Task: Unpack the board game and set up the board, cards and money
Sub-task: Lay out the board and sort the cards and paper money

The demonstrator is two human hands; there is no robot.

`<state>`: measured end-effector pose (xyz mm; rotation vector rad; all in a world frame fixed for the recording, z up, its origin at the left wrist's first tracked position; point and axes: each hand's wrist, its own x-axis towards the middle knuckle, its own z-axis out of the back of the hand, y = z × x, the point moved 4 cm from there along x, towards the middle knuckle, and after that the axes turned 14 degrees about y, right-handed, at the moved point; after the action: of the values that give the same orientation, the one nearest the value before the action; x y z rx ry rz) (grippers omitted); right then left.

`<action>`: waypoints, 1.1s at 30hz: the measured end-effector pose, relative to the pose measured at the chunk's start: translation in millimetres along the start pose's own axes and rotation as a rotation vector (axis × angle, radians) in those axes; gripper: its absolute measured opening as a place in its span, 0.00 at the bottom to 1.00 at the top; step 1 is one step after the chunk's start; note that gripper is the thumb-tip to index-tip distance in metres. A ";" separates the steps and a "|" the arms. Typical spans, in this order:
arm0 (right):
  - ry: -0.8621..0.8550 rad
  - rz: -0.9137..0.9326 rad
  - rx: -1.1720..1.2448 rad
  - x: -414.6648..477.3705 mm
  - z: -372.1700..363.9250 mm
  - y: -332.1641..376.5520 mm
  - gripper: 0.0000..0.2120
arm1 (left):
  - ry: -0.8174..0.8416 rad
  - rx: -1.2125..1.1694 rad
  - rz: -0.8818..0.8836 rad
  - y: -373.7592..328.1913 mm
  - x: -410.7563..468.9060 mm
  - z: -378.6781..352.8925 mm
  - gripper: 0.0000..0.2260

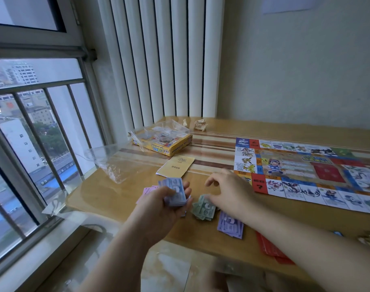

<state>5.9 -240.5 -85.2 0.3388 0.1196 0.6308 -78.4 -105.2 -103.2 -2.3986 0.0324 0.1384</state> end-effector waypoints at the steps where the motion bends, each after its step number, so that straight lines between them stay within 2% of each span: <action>1: -0.036 0.034 0.125 0.1 6.3 1.3 0.08 | 0.015 0.016 0.006 1.8 -1.5 -1.9 0.12; 3: -0.009 0.099 0.438 -1.1 18.0 8.4 0.09 | 0.061 0.071 0.011 5.2 -4.5 -5.3 0.12; 5: 0.135 0.134 0.648 -5.0 24.2 19.5 0.15 | 0.093 0.152 0.013 7.3 -6.3 -7.1 0.11; 7: 0.208 0.127 0.652 -8.5 24.1 26.5 0.17 | 0.103 0.236 0.012 8.0 -6.2 -8.5 0.10; 10: 0.200 0.091 0.584 -6.6 20.4 25.0 0.13 | 0.102 0.313 0.017 8.1 -6.3 -10.6 0.09; 17: 0.235 0.037 0.666 2.6 7.5 19.0 0.10 | 0.093 0.195 0.026 2.4 -14.3 -5.0 0.06; 22: 0.188 -0.004 0.849 18.3 0.8 23.0 0.03 | -0.063 0.180 -0.146 -25.4 -18.9 22.4 0.08; 25: 0.212 0.017 0.731 29.4 -4.3 32.7 0.11 | -0.130 0.144 -0.212 -43.9 -23.1 41.1 0.10; 29: 0.320 0.057 0.424 40.1 -19.3 50.9 0.15 | -0.153 0.142 -0.217 -47.2 -25.8 47.4 0.09; 33: 0.263 0.052 0.170 39.7 -33.2 53.4 0.16 | -0.172 0.193 -0.184 -39.8 -26.2 48.1 0.05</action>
<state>0.9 -167.4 -98.2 0.4225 0.4193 0.7172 -106.3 -43.7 -108.8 -2.1763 -0.2432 0.2437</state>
